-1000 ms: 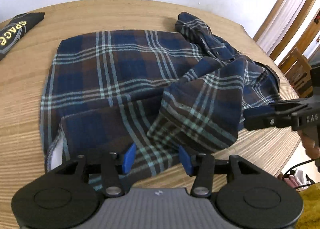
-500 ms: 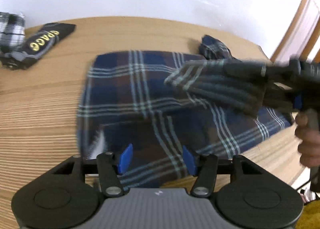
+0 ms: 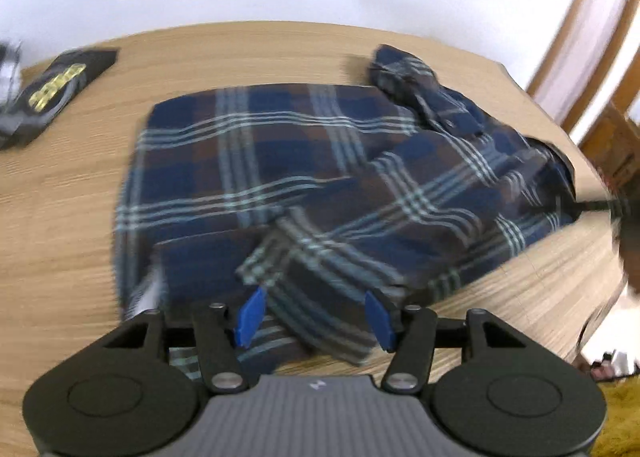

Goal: Fold clothes

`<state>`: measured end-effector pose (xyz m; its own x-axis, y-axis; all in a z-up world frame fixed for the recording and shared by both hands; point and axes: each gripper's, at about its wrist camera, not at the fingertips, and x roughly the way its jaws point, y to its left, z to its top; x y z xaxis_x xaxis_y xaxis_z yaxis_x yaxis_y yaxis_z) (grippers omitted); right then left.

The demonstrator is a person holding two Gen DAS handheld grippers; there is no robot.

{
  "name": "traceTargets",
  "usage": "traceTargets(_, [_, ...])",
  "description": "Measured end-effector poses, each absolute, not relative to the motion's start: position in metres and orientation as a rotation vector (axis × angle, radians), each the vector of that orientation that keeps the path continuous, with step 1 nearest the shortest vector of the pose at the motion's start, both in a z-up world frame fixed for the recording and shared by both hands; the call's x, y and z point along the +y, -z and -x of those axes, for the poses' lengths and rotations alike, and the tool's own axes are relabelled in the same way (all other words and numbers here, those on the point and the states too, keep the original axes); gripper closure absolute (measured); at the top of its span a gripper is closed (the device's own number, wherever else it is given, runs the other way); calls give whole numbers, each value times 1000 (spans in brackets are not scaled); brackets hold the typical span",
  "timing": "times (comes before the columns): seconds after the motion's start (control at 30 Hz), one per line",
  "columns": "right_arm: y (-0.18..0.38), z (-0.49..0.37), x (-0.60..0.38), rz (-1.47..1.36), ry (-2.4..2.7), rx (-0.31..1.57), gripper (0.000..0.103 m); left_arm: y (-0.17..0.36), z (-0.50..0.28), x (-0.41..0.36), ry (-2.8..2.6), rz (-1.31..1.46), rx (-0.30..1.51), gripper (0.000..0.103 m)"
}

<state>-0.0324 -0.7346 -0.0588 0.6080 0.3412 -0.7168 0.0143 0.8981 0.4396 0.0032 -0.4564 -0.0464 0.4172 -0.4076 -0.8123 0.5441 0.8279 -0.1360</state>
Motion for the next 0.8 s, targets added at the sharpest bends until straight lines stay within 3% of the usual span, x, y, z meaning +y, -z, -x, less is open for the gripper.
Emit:
traceTargets(0.23, [84, 32, -890, -1028, 282, 857, 34, 66, 20, -512, 573, -300, 963, 40])
traceTargets(0.47, [115, -1, -892, -1058, 291, 950, 36, 84, 11, -519, 352, -253, 1002, 41])
traceTargets(0.5, [115, -1, -892, -1052, 272, 940, 43, 85, 10, -517, 350, -238, 1012, 43])
traceTargets(0.57, [110, 0, -894, -1013, 241, 922, 62, 84, 11, -520, 359, -254, 1023, 62])
traceTargets(0.63, [103, 2, -897, -971, 201, 899, 94, 78, 14, -527, 366, -317, 995, 77])
traceTargets(0.67, [97, 3, -901, -963, 183, 883, 94, 69, 15, -531, 363, -346, 962, 82])
traceTargets(0.8, [70, 15, -912, -968, 76, 782, 94, 22, 18, -537, 314, -468, 792, 84])
